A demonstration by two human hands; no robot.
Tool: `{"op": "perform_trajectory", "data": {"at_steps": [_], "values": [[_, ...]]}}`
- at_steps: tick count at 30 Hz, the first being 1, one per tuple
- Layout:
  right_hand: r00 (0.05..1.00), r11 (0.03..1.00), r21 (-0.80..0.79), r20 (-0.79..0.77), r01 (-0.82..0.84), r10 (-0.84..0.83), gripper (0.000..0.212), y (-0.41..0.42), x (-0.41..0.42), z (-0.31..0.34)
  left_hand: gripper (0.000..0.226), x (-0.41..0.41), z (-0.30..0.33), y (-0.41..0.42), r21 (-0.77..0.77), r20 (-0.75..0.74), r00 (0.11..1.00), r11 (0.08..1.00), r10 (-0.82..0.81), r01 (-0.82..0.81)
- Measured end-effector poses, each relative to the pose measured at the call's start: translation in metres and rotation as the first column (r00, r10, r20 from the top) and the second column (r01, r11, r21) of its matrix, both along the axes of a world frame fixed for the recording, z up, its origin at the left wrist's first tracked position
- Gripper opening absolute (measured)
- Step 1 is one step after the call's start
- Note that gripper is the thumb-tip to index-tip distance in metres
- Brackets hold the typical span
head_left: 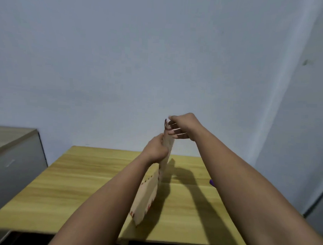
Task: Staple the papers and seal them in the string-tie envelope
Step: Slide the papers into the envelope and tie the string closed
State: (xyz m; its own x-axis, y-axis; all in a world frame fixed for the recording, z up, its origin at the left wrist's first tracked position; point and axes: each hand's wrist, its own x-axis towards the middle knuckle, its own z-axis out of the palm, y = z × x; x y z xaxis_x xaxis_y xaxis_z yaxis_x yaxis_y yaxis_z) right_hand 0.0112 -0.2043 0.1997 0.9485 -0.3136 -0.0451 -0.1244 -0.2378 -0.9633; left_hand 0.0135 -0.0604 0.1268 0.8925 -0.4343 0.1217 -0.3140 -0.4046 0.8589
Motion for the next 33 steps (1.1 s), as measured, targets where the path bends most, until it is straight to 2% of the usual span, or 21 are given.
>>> {"op": "perform_trajectory", "data": {"at_steps": [2,4,6,8,11,13,15,18,20,22,24,25,27,28,30,33], "values": [[0.997,0.999,-0.020,0.069,0.035,-0.034,0.028,-0.007,-0.005,0.001,0.035,-0.001,0.013,0.015,-0.021,0.031,0.999,0.999,0.030,-0.029],[0.985,0.968,-0.210,0.133,0.137,-0.111,0.034,-0.020,-0.007,-0.006,0.026,-0.004,0.027,0.030,-0.056,0.036,0.997,0.996,0.070,-0.068],[0.975,0.915,-0.346,0.152,0.208,-0.164,0.057,-0.031,-0.016,-0.018,0.020,-0.004,0.039,0.045,-0.109,0.019,0.995,0.989,0.099,-0.097],[0.973,0.934,-0.282,0.134,0.218,-0.187,0.079,-0.041,-0.027,-0.036,0.016,-0.002,0.048,0.059,-0.151,-0.024,0.994,0.983,0.105,-0.107],[0.992,0.992,-0.027,0.024,0.123,-0.123,0.099,-0.050,-0.044,-0.072,0.014,0.008,0.050,0.075,-0.256,-0.140,0.986,0.959,0.089,-0.123],[0.998,0.995,0.084,0.006,0.058,-0.059,0.096,-0.049,-0.050,-0.096,0.014,0.018,0.043,0.078,-0.330,-0.199,0.975,0.930,0.099,-0.162],[0.995,0.981,0.181,0.058,0.068,-0.080,0.085,-0.044,-0.048,-0.122,0.019,0.031,0.029,0.073,-0.360,-0.212,0.968,0.911,0.132,-0.203],[0.972,0.958,0.203,0.077,0.204,-0.224,0.081,-0.029,-0.038,-0.162,0.044,0.049,-0.010,0.061,-0.197,-0.122,0.954,0.935,0.275,-0.295],[0.946,0.945,0.099,0.064,0.311,-0.318,0.076,-0.020,-0.031,-0.191,0.067,0.054,-0.047,0.055,-0.015,-0.035,0.940,0.941,0.338,-0.339],[0.942,0.940,-0.048,0.022,0.337,-0.336,0.065,-0.015,-0.027,-0.217,0.073,0.053,-0.087,0.051,0.116,-0.001,0.957,0.950,0.291,-0.289],[0.957,0.933,-0.242,-0.050,0.266,-0.286,0.052,-0.012,-0.022,-0.242,0.064,0.049,-0.127,0.047,0.219,-0.031,0.980,0.958,0.196,-0.185],[0.959,0.902,-0.375,-0.091,0.215,-0.267,0.048,-0.010,-0.019,-0.251,0.061,0.049,-0.148,0.046,0.330,-0.028,0.988,0.934,0.153,-0.136],[0.946,0.752,-0.651,-0.163,0.110,-0.279,0.051,-0.006,-0.011,-0.266,0.066,0.052,-0.185,0.046,0.615,0.066,0.996,0.784,0.056,-0.085],[0.936,0.666,-0.743,-0.189,0.062,-0.298,0.055,-0.003,-0.008,-0.271,0.069,0.054,-0.199,0.045,0.690,0.113,0.993,0.717,0.021,-0.094],[0.924,0.582,-0.813,-0.224,-0.003,-0.309,0.066,0.001,-0.001,-0.280,0.072,0.059,-0.214,0.044,0.716,0.190,0.982,0.685,-0.008,-0.133],[0.924,0.584,-0.809,-0.269,-0.063,-0.273,0.077,-0.001,0.012,-0.292,0.072,0.070,-0.220,0.042,0.709,0.262,0.965,0.683,-0.025,-0.175]]}}
